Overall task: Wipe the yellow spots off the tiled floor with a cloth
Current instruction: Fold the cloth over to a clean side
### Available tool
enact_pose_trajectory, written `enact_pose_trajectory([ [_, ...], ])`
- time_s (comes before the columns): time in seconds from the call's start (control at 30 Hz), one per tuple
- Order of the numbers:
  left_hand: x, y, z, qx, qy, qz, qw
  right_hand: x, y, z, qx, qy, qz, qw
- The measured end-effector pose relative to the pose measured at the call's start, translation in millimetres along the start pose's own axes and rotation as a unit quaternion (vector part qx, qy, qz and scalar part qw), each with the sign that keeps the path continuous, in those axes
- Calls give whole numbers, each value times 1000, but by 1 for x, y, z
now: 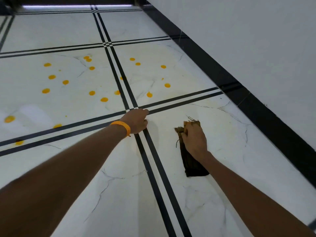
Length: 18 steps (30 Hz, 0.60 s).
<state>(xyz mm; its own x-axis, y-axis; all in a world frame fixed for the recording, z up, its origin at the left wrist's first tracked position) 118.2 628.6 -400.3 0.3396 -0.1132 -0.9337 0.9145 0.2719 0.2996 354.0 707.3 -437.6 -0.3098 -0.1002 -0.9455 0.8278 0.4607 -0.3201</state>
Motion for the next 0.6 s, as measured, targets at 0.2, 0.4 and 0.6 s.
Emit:
enact_pose_trajectory([
  [0.2, -23, 19, -6, -15, -50, -6, 999, -15, -17, -16, 79, -56, -109, 989],
  [0.4, -24, 58, 10, -30, -137, 331, 933, -70, -45, -18, 96, -83, -330, 936],
  [0.6, -29, 93, 22, -29, -6, 576, 817, -107, -64, -20, 82, -79, -439, 891],
])
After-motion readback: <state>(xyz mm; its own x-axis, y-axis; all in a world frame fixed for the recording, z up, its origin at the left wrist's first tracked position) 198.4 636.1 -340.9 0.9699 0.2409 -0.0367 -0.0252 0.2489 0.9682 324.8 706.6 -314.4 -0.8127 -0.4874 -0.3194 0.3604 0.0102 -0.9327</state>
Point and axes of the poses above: each hand's wrist, its own z-axis away from the middle knuckle, its own x-axis out of the palm, y = z × x, the point moved 3 cm from there along -z, towards the middle knuckle
